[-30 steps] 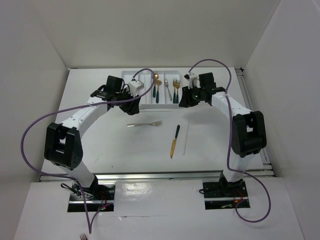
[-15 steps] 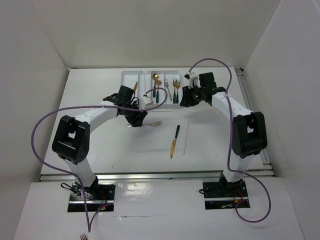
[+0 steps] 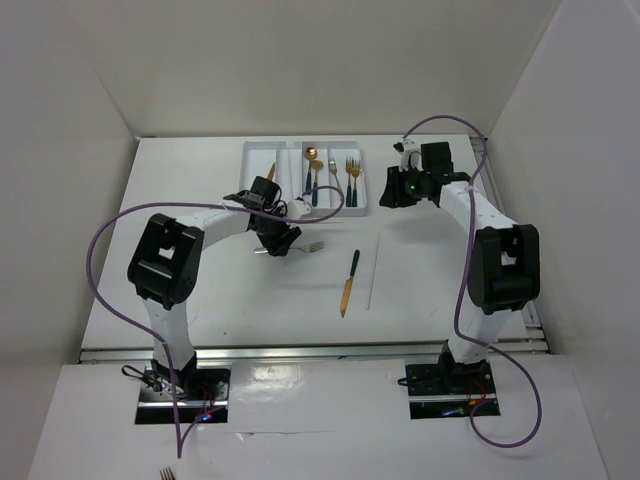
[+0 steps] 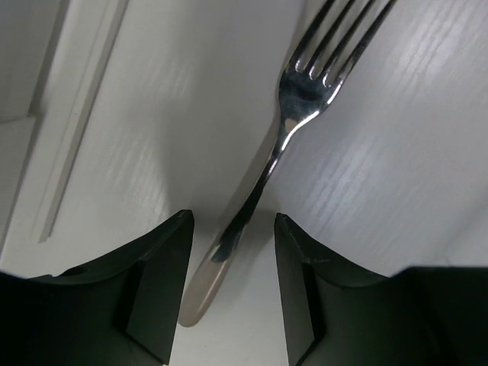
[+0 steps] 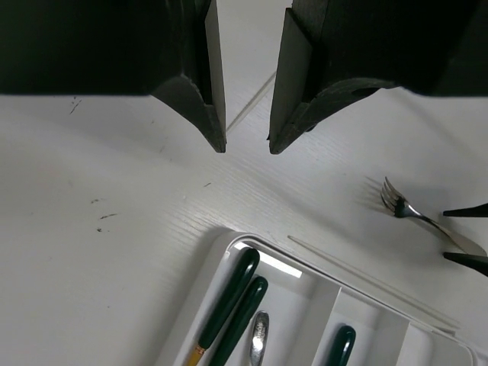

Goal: Sort the eating utensils into containers

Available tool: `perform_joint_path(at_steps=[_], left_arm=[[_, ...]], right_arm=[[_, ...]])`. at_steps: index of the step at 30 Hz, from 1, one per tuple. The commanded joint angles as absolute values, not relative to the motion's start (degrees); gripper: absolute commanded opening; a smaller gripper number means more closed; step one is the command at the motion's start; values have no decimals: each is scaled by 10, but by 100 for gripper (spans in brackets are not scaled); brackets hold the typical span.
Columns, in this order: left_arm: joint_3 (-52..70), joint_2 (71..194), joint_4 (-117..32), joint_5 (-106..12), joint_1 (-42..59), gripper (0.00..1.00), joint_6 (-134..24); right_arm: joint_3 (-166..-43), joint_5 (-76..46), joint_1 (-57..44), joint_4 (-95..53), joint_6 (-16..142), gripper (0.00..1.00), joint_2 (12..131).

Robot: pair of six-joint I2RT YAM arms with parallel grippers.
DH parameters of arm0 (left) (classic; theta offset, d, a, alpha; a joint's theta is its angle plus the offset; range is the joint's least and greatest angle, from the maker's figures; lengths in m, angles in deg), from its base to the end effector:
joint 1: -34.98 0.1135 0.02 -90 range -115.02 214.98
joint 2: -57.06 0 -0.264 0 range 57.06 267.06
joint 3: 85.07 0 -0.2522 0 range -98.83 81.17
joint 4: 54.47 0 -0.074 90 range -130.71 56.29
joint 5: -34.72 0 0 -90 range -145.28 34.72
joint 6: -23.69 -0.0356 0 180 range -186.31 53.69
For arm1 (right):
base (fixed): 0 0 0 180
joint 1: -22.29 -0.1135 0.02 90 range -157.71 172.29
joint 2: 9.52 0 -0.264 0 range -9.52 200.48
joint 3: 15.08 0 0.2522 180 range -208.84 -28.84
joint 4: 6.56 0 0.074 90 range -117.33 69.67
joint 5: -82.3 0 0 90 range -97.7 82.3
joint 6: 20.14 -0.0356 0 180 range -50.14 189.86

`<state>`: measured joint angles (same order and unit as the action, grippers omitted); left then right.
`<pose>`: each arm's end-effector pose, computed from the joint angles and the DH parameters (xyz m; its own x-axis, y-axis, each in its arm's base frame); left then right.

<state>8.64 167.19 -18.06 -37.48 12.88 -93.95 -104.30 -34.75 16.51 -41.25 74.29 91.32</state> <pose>0.3620 -0.1587 0.1658 -0.4812 0.6721 -0.5627 0.8150 0.5794 -0.0049 0.3861 0.0554 0.2456 -0.6862 -0.1386 -0.7141 -0.4566 0.8463 0.2745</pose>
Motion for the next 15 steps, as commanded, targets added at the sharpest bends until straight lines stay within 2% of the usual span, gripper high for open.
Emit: perform_joint_path(at_steps=[1, 6, 9, 10, 12, 15], left_arm=[[67, 1690, -194, -372, 126, 60, -958], [62, 1712, -200, -372, 126, 47, -968], [62, 1718, -200, -361, 126, 27, -981], [62, 1718, -194, -361, 126, 15, -987], [67, 1723, -186, -348, 126, 2, -987], [73, 1699, -162, -304, 126, 0, -987]], right_arm=[[-1065, -354, 167, -412, 740, 37, 916], [-1071, -354, 172, -417, 740, 37, 916], [-1076, -348, 172, -422, 740, 37, 922], [-1076, -348, 172, -422, 740, 37, 922], [-1076, -348, 177, -427, 740, 37, 922], [-1076, -333, 177, -427, 746, 37, 916]])
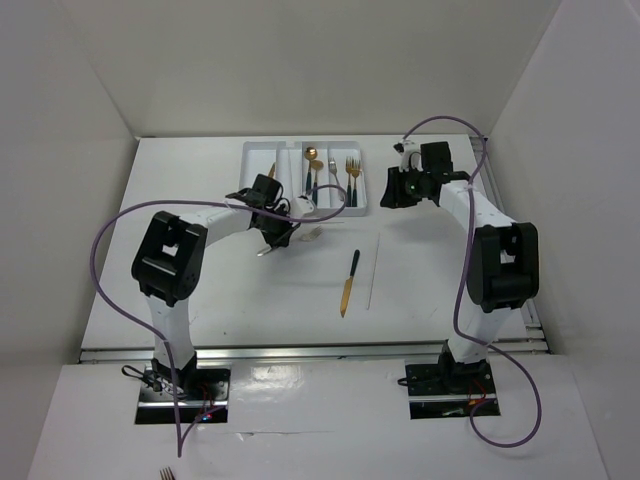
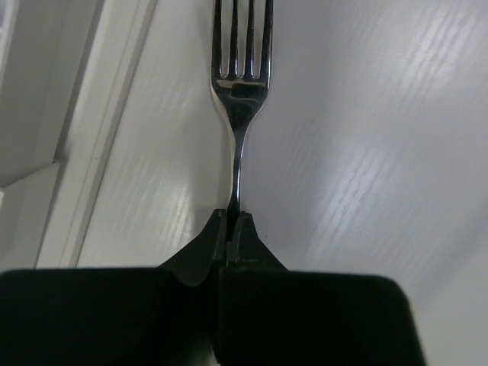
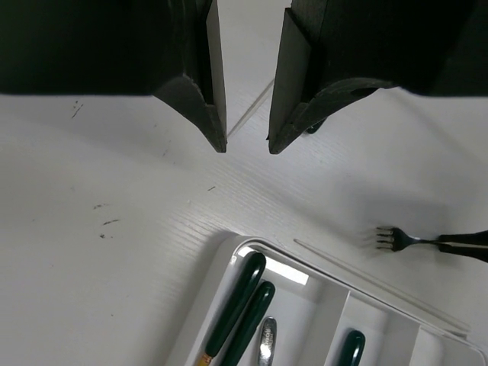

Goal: Sort the eating utensils into containers

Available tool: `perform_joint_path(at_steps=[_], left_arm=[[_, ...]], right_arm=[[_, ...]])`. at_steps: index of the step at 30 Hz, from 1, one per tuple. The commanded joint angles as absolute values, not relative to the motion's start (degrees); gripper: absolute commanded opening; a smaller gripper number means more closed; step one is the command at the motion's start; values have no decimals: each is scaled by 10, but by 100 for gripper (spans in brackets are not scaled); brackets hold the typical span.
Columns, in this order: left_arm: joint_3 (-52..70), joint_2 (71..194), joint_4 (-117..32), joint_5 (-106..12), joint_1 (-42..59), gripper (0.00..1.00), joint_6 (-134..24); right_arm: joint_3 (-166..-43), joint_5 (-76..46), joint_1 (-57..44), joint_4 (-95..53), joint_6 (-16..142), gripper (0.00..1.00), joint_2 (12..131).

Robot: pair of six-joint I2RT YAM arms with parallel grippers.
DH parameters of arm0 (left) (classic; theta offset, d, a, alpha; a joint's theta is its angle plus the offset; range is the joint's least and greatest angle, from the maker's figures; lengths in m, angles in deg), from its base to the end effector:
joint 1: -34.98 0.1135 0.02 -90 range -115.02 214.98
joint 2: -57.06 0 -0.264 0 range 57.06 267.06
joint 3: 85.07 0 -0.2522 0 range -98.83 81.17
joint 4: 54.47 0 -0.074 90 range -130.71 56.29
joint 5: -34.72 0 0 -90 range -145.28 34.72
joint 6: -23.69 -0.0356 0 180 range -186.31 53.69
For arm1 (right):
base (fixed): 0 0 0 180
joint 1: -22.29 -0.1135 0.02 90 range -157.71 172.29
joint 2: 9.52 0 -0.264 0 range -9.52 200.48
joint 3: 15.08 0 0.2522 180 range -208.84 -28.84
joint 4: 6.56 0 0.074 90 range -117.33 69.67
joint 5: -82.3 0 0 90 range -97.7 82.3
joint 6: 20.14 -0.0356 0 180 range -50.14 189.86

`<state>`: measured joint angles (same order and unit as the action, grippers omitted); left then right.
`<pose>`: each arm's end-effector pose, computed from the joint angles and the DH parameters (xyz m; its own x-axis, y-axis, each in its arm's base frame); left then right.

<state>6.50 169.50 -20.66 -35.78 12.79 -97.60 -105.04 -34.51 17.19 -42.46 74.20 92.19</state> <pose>0.3737 -0.1653 0.1639 -0.3993 0.6916 -0.6019 0.8519 0.5225 0.0352 0.3888 0.0508 0.2425 -0.7051 -0.1307 -0.6970 -0.4366 0.8545 0.2814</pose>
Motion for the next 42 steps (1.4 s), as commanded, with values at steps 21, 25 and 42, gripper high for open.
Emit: perform_joint_path(at_steps=[21, 25, 42], left_arm=[[-259, 1739, -313, -432, 11, 0, -409], [-374, 1832, -280, -452, 31, 0, -292], [-447, 1974, -379, -561, 53, 0, -255]], right_arm=[[-1054, -213, 266, -404, 644, 59, 890], [-1054, -253, 272, -410, 621, 58, 890], [-1054, -305, 277, -410, 595, 55, 902]])
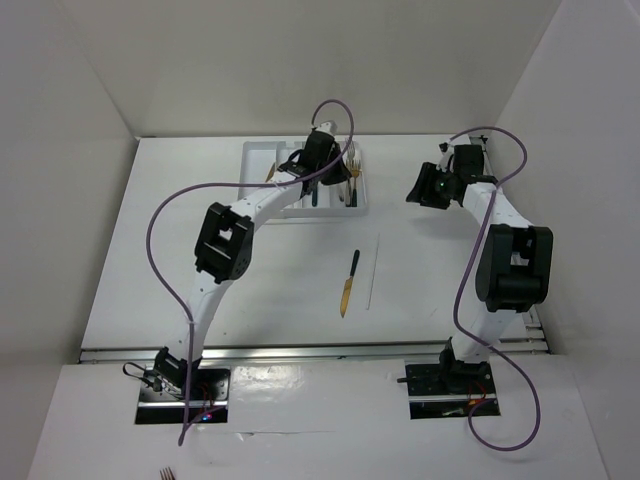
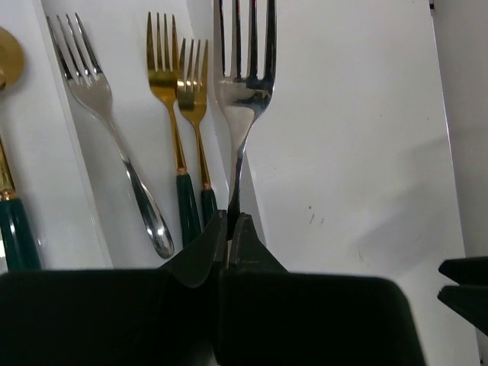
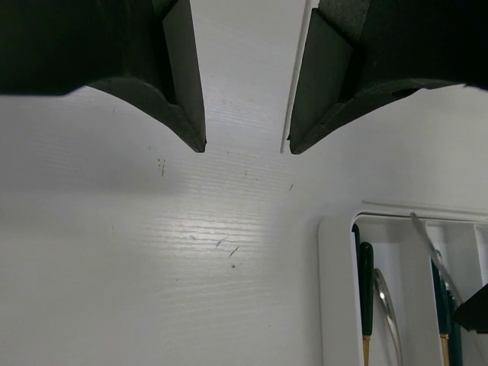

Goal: Sort the eating utensils into containers

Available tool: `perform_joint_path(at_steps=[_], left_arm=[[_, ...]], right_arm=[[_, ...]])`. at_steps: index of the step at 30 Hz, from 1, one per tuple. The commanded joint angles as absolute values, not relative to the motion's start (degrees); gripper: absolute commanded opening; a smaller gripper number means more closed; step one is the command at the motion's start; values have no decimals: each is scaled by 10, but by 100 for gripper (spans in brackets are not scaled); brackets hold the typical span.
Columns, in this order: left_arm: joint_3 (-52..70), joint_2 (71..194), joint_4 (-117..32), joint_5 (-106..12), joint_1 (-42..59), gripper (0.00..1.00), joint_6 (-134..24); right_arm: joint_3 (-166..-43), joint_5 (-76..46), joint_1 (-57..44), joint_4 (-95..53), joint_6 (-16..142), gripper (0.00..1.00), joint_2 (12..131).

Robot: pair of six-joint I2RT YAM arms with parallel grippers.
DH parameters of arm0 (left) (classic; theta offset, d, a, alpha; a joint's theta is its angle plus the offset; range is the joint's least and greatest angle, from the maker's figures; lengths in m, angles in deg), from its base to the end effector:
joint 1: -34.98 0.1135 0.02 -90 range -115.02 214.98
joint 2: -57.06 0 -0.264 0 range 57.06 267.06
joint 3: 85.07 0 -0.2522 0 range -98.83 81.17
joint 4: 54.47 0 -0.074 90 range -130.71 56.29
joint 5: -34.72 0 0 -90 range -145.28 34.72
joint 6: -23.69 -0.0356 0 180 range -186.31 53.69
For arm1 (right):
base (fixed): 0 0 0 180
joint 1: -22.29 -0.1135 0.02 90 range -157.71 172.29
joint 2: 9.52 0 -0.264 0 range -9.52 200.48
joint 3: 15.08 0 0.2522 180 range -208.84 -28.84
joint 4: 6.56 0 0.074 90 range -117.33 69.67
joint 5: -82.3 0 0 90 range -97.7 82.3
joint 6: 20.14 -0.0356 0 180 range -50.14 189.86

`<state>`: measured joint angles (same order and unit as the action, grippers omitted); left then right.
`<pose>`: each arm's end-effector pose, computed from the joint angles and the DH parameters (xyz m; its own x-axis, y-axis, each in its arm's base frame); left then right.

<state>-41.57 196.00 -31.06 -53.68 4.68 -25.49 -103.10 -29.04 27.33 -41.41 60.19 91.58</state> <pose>0.4913 -0.2883 0.2284 -0.6287 -0.3894 -0.6731 0.1520 0.7873 -0.5975 0.3879 -0.0212 0.2359 -0.7560 0.2237 -0.6151 -0.0346 0.9248 0.3788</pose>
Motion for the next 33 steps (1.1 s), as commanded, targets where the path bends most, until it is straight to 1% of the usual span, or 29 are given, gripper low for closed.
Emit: perform_joint_path(at_steps=[1, 7, 10, 11, 12, 13, 14, 15, 17, 19, 23, 24, 25, 27, 28, 29, 30, 33], left_arm=[[-447, 1974, -388, -561, 59, 0, -255], [-452, 2014, -445, -575, 69, 0, -295], [-469, 2030, -445, -547, 69, 0, -310], [-469, 2030, -445, -539, 69, 14, -310], [-469, 2030, -445, -532, 69, 23, -317], [-454, 2030, -445, -520, 75, 29, -317], [-448, 2030, -445, -515, 75, 33, -317], [-442, 2024, -453, -515, 75, 40, -322], [-424, 2010, -460, -507, 75, 45, -333], [-406, 1989, -473, -507, 75, 45, -348], [-293, 1890, -499, -512, 55, 47, -414], [-274, 1865, -492, -512, 55, 45, -425], [-254, 1810, -463, -512, 47, 43, -445], [-156, 1743, -443, -512, 36, 41, -457], [-113, 1666, -443, -512, 27, 41, -457], [-69, 1629, -443, -507, 9, 41, -482], [2, 1597, -433, -507, -2, 41, -493], [87, 1503, -373, -509, -41, 41, -519]], right_arm=[[-1054, -311, 277, -410, 595, 55, 907], [-1059, -322, 277, -410, 595, 55, 912], [-1071, -322, 283, -415, 600, 55, 924], [-1071, -322, 283, -420, 600, 55, 924], [-1071, -322, 283, -420, 600, 55, 930], [-1078, -327, 283, -420, 600, 55, 930], [-1078, -327, 283, -420, 600, 55, 936], [-1083, -327, 283, -420, 600, 55, 936], [-1083, -333, 283, -420, 600, 55, 936], [-1083, -333, 283, -420, 600, 55, 941], [-1083, -338, 283, -414, 605, 55, 936], [-1083, -338, 283, -414, 605, 55, 936], [-1083, -338, 283, -414, 611, 55, 930], [-1076, -338, 283, -414, 616, 55, 923], [-1068, -338, 283, -414, 616, 55, 910], [-1063, -338, 283, -408, 622, 55, 909], [-1052, -338, 283, -408, 622, 55, 902], [-1041, -341, 283, -408, 635, 55, 895]])
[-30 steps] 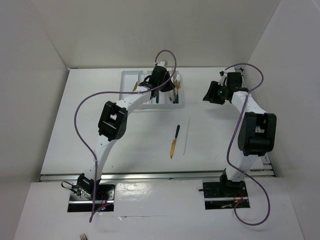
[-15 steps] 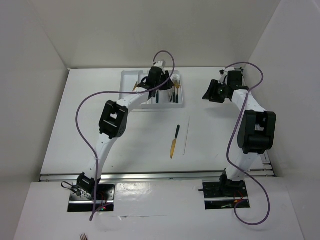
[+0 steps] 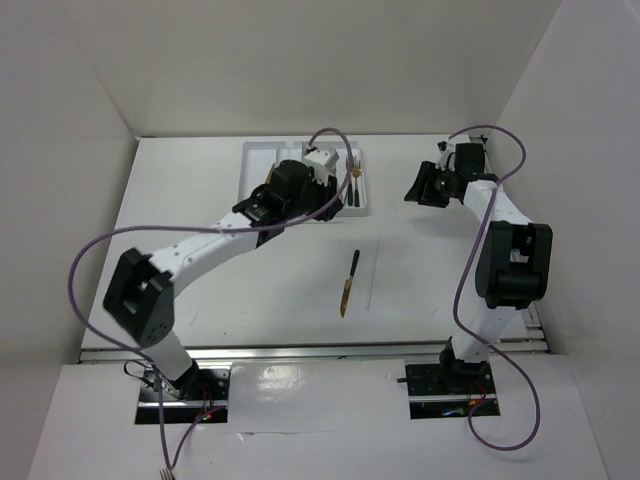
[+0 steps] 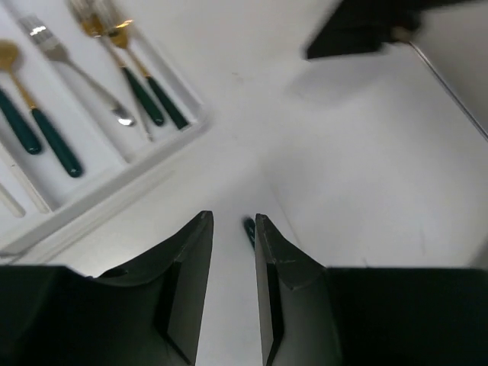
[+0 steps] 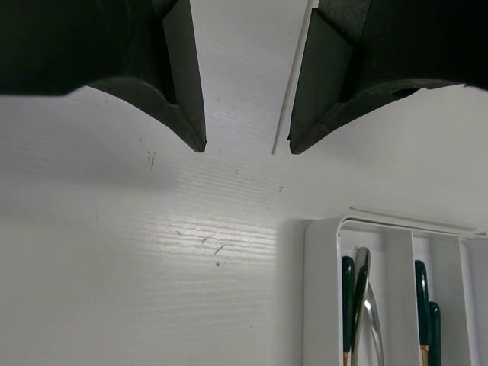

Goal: Sort the eating utensils into containers

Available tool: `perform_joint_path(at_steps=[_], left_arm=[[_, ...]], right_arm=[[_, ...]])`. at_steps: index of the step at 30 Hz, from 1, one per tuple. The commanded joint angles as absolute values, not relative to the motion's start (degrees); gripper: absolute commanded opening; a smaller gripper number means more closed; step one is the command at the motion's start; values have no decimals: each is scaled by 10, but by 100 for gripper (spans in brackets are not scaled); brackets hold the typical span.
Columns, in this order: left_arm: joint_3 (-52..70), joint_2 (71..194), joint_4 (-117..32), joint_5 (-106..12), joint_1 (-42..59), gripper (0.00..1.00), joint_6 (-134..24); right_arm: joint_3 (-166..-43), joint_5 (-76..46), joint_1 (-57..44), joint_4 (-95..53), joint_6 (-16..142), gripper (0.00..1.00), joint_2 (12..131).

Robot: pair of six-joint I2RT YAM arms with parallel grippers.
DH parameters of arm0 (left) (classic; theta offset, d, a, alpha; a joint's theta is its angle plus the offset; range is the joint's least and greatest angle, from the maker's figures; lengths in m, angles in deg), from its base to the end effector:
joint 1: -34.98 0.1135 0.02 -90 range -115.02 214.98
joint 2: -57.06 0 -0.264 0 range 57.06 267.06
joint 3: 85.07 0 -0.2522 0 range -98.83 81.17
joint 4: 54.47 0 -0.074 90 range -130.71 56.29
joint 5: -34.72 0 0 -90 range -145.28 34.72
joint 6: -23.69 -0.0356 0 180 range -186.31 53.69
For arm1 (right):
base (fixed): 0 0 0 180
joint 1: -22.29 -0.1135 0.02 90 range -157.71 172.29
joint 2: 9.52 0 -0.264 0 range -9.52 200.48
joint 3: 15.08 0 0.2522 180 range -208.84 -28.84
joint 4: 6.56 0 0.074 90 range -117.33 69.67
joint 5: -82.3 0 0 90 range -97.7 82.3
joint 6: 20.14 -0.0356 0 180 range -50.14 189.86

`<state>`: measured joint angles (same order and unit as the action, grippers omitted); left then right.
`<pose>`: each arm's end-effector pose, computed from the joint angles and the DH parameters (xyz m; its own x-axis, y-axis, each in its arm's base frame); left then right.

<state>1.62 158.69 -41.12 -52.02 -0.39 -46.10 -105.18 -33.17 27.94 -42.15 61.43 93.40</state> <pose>0.3450 -0.2474 0.2951 -0.4971 -0.0701 -0.8649 0.4788 0.8091 -0.3408 0.3950 -0.0237 0.2355 -0.7649 0.2087 -0.6095 -0.0840 0.9057 0.4155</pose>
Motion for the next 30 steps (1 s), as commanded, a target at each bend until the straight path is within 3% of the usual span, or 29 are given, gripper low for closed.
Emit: perform_joint_path(at_steps=[1, 5, 7, 10, 12, 16, 25, 30], left_arm=[[100, 1488, -356, -504, -49, 41, -528], [136, 1456, -300, -474, -69, 41, -571], [143, 1450, -290, -504, -64, 37, -554], [149, 1439, -290, -507, -13, 36, -511], [149, 1439, -282, -502, 6, 36, -505], [149, 1418, -268, -502, 44, 36, -500], [117, 1412, -234, -485, 112, 36, -489], [84, 1425, -208, -457, 178, 36, -472]], right_arm=[[-1041, -347, 283, -408, 641, 55, 895], [-1035, -370, 283, -415, 673, 53, 890], [-1035, -451, 283, -445, 734, 53, 885], [-1035, -564, 252, -499, 926, 53, 864], [-1029, -574, 220, -556, 1024, 54, 845], [-1017, -634, 196, -674, 1367, 54, 829], [-1042, -540, 115, -890, 1855, 54, 871], [-1067, -495, 95, -918, 1983, 54, 906]])
